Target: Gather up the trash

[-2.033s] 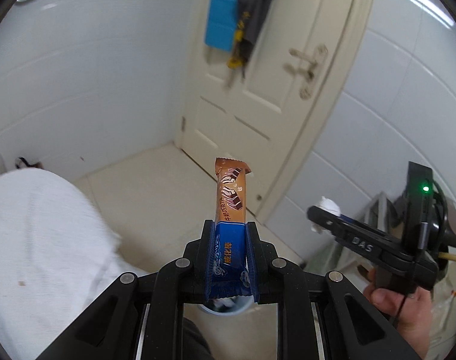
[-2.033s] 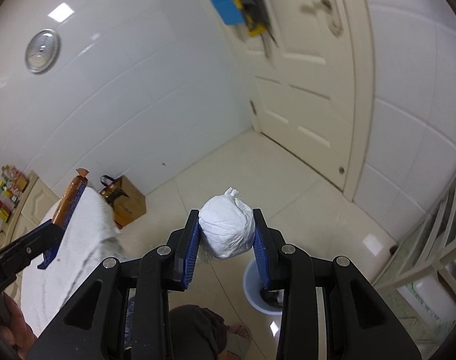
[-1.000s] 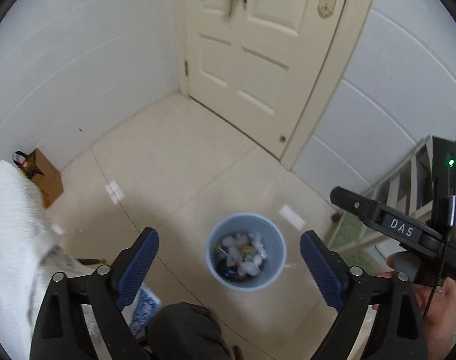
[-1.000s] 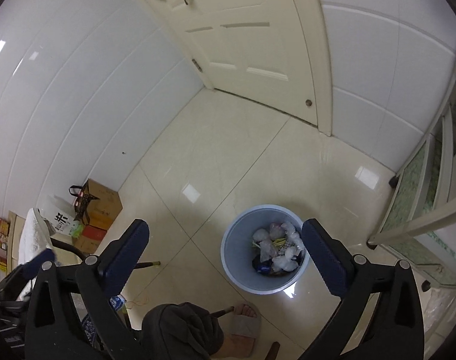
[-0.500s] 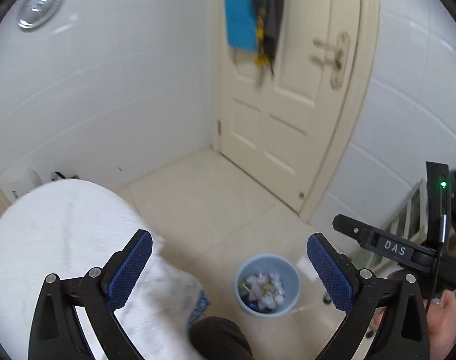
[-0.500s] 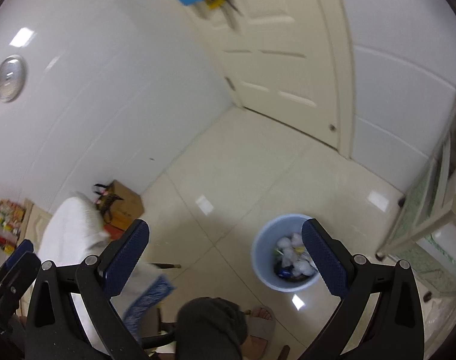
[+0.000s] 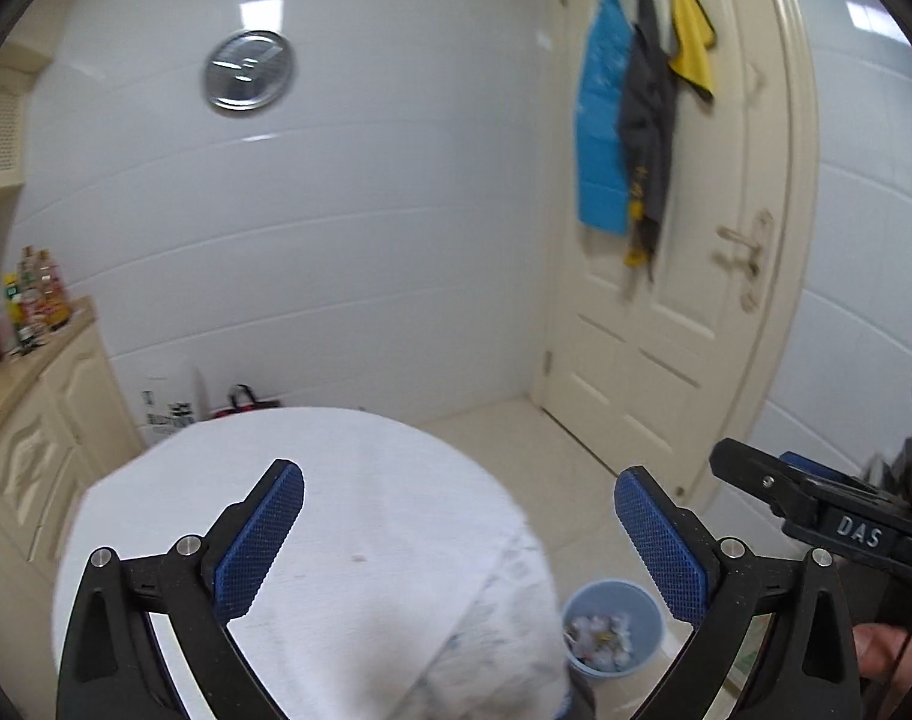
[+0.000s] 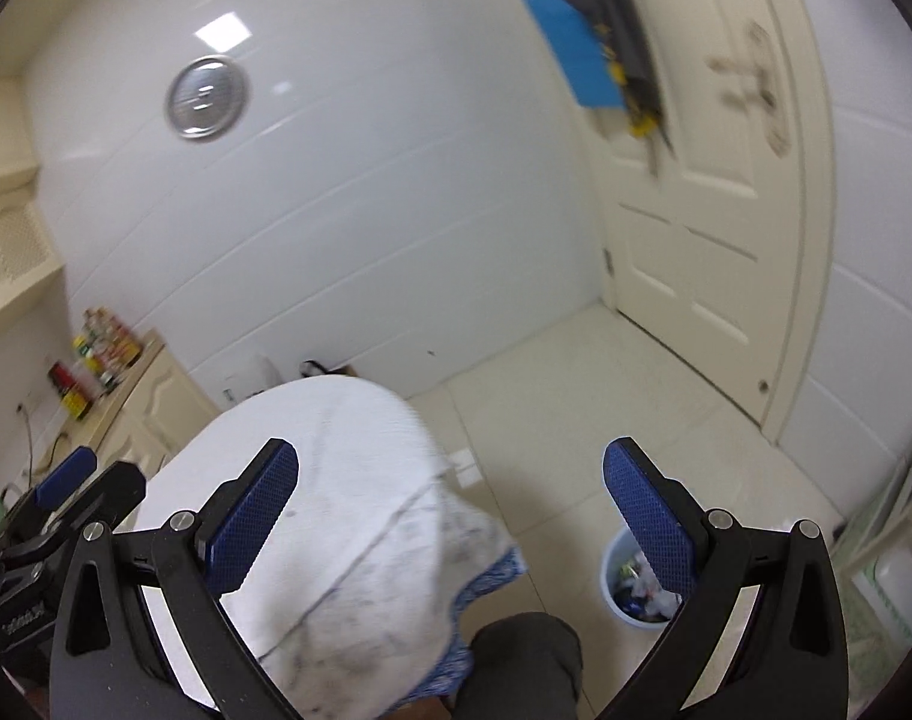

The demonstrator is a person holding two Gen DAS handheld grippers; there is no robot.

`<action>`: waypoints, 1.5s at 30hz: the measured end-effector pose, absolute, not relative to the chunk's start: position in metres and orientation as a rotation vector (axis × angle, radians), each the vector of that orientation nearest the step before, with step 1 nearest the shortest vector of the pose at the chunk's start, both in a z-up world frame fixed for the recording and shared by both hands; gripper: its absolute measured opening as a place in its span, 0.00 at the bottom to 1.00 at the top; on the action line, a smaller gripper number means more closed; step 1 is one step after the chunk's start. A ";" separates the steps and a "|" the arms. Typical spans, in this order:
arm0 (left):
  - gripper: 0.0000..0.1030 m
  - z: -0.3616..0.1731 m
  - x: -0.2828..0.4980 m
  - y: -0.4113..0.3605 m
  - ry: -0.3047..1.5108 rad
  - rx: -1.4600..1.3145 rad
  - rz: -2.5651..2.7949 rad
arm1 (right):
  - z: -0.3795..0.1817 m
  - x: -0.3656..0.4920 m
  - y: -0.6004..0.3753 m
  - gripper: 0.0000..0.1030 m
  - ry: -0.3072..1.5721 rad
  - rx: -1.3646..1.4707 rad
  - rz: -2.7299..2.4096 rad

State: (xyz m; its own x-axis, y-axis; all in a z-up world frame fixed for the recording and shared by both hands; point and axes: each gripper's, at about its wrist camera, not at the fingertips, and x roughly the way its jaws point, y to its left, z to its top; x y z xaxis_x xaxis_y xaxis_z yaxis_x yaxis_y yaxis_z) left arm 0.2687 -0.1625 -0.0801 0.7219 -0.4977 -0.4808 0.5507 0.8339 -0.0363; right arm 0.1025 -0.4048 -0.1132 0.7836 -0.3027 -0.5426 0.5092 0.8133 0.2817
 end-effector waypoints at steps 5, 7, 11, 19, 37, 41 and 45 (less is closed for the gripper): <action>0.99 -0.076 0.225 -0.109 0.451 0.077 -0.482 | -0.103 0.114 -0.351 1.00 0.487 0.348 -0.414; 0.99 -0.075 0.208 -0.092 0.432 0.063 -0.443 | -0.100 0.116 -0.332 1.00 0.483 0.312 -0.404; 0.99 -0.080 0.175 -0.063 0.416 0.041 -0.370 | -0.098 0.121 -0.287 1.00 0.469 0.230 -0.373; 0.99 -0.099 0.109 -0.016 0.398 0.004 -0.255 | -0.108 0.118 -0.218 1.00 0.448 0.127 -0.340; 0.99 -0.110 0.008 -0.015 0.350 -0.002 -0.163 | -0.099 0.088 -0.169 1.00 0.363 0.091 -0.300; 0.99 -0.107 -0.005 -0.014 0.344 -0.019 -0.153 | -0.098 0.082 -0.169 1.00 0.351 0.090 -0.298; 0.99 -0.103 -0.008 -0.015 0.341 -0.032 -0.146 | -0.097 0.080 -0.170 1.00 0.347 0.092 -0.288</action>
State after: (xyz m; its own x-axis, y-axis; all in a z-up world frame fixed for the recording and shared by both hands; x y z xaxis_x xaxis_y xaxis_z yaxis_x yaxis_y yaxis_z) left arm -0.0077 -0.0149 -0.1031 0.9321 -0.1478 -0.3308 0.1369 0.9890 -0.0561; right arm 0.0802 -0.1696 -0.0968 0.9001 -0.2625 -0.3476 0.2937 0.9551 0.0393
